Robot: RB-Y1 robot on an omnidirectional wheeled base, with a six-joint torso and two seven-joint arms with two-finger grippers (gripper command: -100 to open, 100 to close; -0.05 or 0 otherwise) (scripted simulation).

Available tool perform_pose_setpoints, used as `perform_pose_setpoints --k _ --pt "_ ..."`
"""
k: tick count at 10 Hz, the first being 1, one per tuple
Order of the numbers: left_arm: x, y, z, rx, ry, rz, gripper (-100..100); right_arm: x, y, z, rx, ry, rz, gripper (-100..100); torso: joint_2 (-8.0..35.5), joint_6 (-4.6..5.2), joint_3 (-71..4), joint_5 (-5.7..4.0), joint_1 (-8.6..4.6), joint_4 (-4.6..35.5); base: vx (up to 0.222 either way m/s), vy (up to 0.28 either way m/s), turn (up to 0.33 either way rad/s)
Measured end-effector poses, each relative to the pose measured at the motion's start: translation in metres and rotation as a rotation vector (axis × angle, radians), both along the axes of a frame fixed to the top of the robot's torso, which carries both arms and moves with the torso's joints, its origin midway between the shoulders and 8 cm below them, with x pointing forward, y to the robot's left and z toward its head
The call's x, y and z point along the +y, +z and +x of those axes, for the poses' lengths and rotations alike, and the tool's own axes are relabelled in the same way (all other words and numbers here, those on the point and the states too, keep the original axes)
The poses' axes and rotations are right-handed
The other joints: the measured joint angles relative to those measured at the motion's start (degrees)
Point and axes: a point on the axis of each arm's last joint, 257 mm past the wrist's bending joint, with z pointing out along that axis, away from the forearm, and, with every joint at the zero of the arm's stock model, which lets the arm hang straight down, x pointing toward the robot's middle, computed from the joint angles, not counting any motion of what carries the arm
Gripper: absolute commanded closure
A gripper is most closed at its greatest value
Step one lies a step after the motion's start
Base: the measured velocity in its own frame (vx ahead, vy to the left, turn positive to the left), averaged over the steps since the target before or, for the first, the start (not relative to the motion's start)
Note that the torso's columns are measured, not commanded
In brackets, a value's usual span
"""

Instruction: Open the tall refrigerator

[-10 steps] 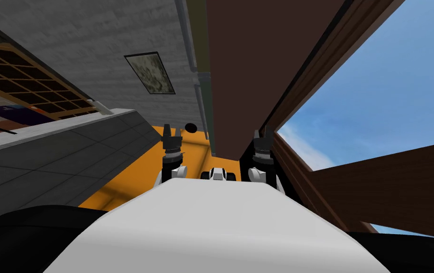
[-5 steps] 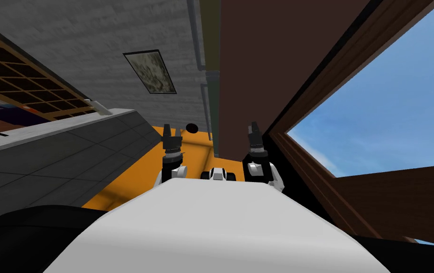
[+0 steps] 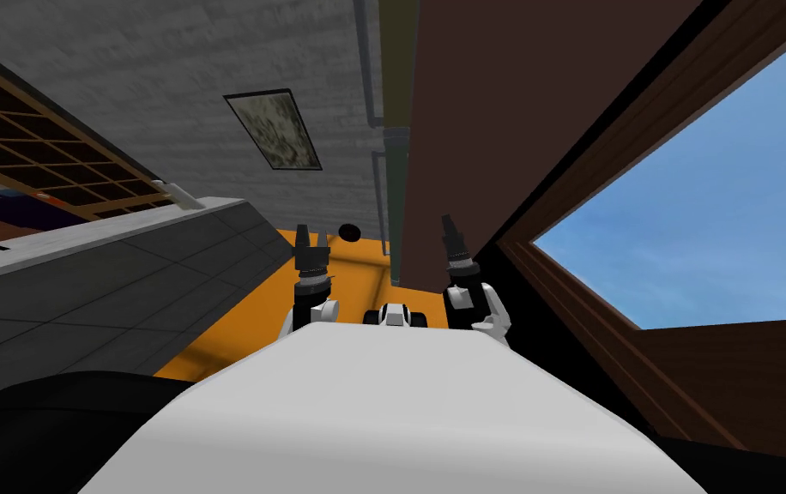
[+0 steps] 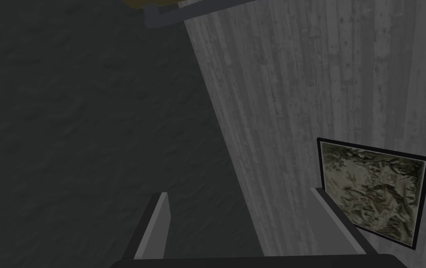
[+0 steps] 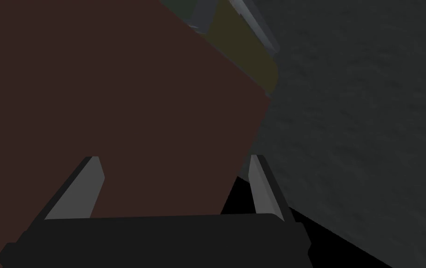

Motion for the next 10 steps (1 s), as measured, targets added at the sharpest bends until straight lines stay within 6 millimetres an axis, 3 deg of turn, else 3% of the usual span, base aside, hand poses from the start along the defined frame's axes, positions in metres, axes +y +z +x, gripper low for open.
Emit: perform_pose_setpoints --k 10 --pt "0.0 0.0 0.0 0.0 0.0 0.0 0 0.05 0.03 0.042 -0.175 -0.119 -0.419 -100 0.01 -0.01 0.01 0.01 0.04 0.01 0.028 0.121 -0.02"
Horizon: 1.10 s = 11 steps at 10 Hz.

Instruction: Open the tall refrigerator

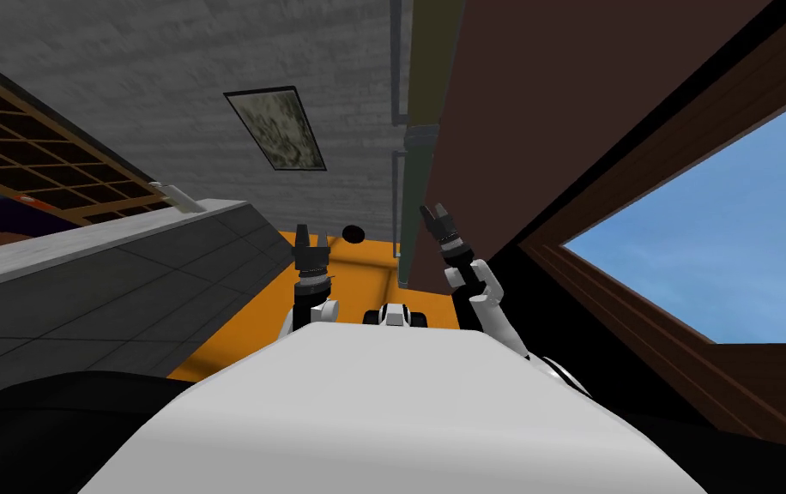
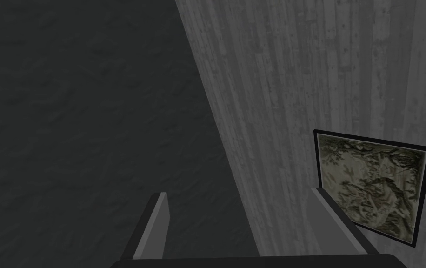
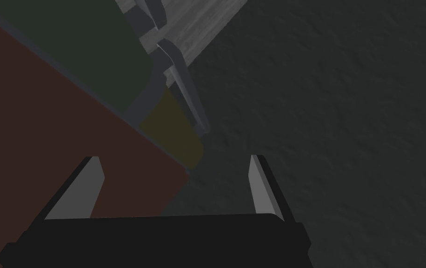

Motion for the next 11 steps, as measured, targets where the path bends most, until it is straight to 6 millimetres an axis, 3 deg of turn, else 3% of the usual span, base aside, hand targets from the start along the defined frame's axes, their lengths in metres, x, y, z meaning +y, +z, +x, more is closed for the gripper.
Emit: perform_pose_setpoints --k 5,11 --pt "0.0 0.0 0.0 0.0 0.0 0.0 0 0.02 0.019 0.026 -0.127 -0.106 -0.24 -100 -0.01 0.0 -0.01 0.0 -0.01 0.0 0.039 0.146 -0.039" --pt "0.0 0.0 0.0 0.0 0.0 0.0 0 0.024 0.043 0.059 -0.279 -0.259 -0.503 -100 0.01 0.0 0.01 0.05 0.19 0.0 0.04 0.13 -0.055"
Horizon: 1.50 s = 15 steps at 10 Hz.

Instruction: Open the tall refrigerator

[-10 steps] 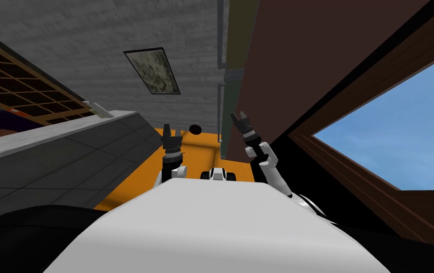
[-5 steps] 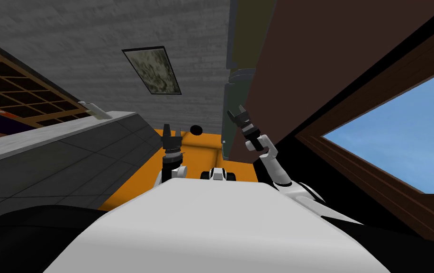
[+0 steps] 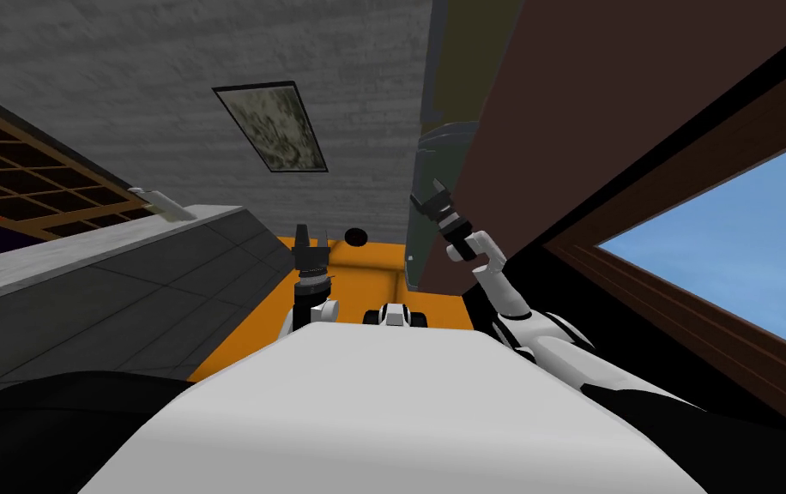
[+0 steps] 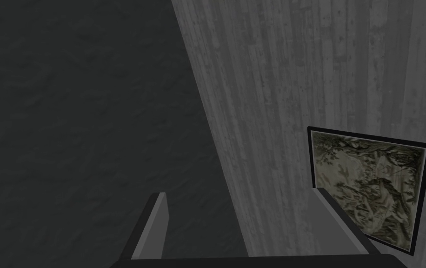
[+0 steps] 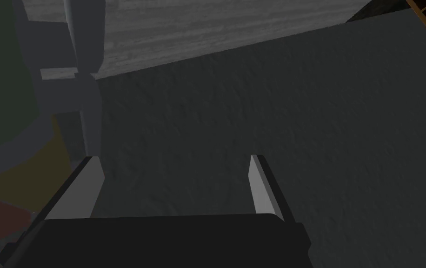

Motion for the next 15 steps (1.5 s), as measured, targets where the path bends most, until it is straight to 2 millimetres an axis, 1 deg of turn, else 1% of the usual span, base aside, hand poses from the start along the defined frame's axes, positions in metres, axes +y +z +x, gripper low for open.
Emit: perform_pose_setpoints --k 2,3,5,7,8,9,10,14,15 --pt "0.0 0.0 0.0 0.0 0.0 0.0 0 0.0 0.016 0.01 -0.058 -0.051 -0.075 -100 -0.01 0.01 -0.01 -0.09 -0.29 0.0 0.042 0.145 -0.082" --pt "0.0 0.0 0.0 0.0 0.0 0.0 0 -0.004 0.019 0.019 -0.085 -0.092 -0.128 -100 -0.08 0.01 -0.05 -0.06 -0.16 -0.02 0.051 0.125 -0.066" --pt "0.0 0.0 0.0 0.0 0.0 0.0 0 -0.005 0.033 0.03 -0.138 -0.144 -0.193 -100 -0.07 0.01 -0.05 -0.1 -0.31 -0.02 0.054 0.124 -0.107" --pt "0.0 0.0 0.0 0.0 0.0 0.0 0 -0.017 0.045 0.05 -0.193 -0.234 -0.289 -100 -0.04 0.0 -0.02 -0.02 -0.07 -0.01 0.054 0.172 -0.146" --pt "0.0 0.0 0.0 0.0 0.0 0.0 0 -0.023 0.053 0.057 -0.222 -0.28 -0.339 -100 0.0 0.0 0.0 -0.03 -0.14 0.0 0.04 0.122 -0.052" --pt "0.0 0.0 0.0 0.0 0.0 0.0 0 -0.026 0.06 0.061 -0.24 -0.305 -0.359 -100 0.02 -0.02 0.01 -0.09 -0.3 0.0 0.052 0.108 -0.081" --pt "0.0 0.0 0.0 0.0 0.0 0.0 0 -0.031 0.07 0.067 -0.26 -0.336 -0.387 -100 -0.03 0.02 -0.02 -0.11 -0.35 0.0 0.048 0.125 -0.17" --pt "0.0 0.0 0.0 0.0 0.0 0.0 0 -0.069 0.101 0.098 -0.34 -0.509 -0.529 -100 -0.03 -0.01 -0.02 -0.04 -0.14 -0.01 0.04 0.138 -0.131" --pt "0.0 0.0 0.0 0.0 0.0 0.0 0 -0.081 0.109 0.104 -0.356 -0.552 -0.56 -100 0.0 0.01 0.0 -0.06 -0.2 0.0 0.034 0.134 -0.128"
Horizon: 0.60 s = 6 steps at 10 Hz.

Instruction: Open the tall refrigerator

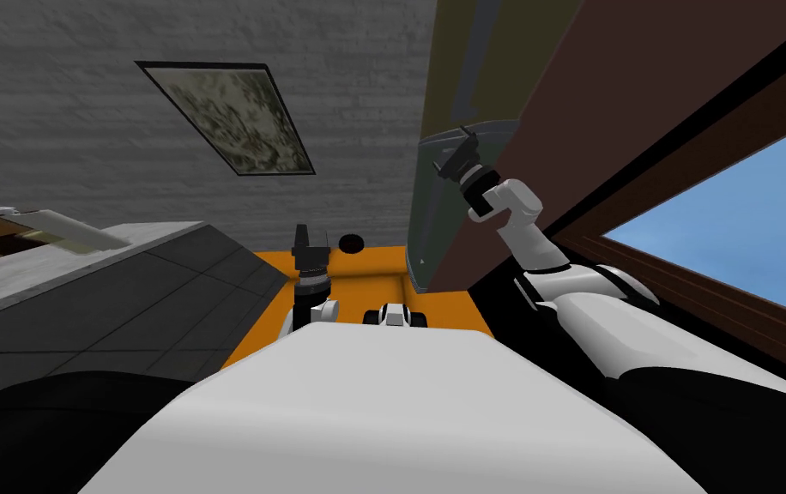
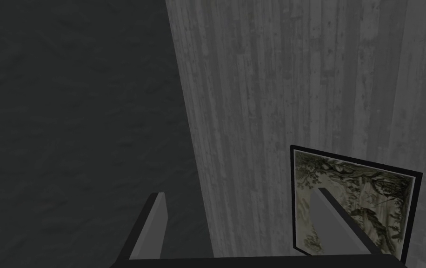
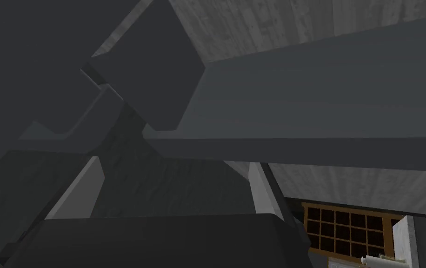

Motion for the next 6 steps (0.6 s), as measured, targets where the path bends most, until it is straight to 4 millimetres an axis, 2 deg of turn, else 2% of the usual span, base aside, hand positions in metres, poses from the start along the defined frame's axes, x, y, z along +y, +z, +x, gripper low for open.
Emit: perform_pose_setpoints --k 2,6 --pt "0.0 0.0 0.0 0.0 0.0 0.0 0 -0.021 0.018 0.005 -0.039 -0.079 -0.054 -100 0.0 -0.01 0.0 -0.04 -0.14 0.0 0.023 0.092 -0.09" --pt "0.0 0.0 0.0 0.0 0.0 0.0 0 -0.049 0.045 0.014 -0.093 -0.187 -0.142 -100 -0.47 0.33 -0.42 -0.2 -0.64 0.13 0.012 0.088 -0.074"
